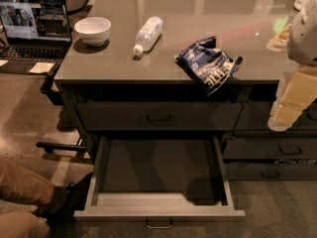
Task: Close middle drawer
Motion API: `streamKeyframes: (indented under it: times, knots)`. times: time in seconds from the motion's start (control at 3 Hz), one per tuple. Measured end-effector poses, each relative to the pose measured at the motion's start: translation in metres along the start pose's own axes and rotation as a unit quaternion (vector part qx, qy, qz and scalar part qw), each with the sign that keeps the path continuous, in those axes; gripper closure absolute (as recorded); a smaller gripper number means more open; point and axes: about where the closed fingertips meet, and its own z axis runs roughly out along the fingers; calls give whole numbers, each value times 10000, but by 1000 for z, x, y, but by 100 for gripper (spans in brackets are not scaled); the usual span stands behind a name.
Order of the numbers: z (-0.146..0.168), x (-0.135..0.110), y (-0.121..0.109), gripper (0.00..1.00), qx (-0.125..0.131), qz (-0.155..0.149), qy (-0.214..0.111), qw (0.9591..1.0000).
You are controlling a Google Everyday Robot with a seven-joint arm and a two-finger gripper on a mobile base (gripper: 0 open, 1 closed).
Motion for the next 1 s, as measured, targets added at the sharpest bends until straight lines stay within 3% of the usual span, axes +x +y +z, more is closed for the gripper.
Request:
streamKeyframes:
  times: [0.67,1.0]
  knots:
    - [3,-1,-1,0,11,-7,-86,10000]
    - [24,-2,13,0,-48,-88,-409,9991]
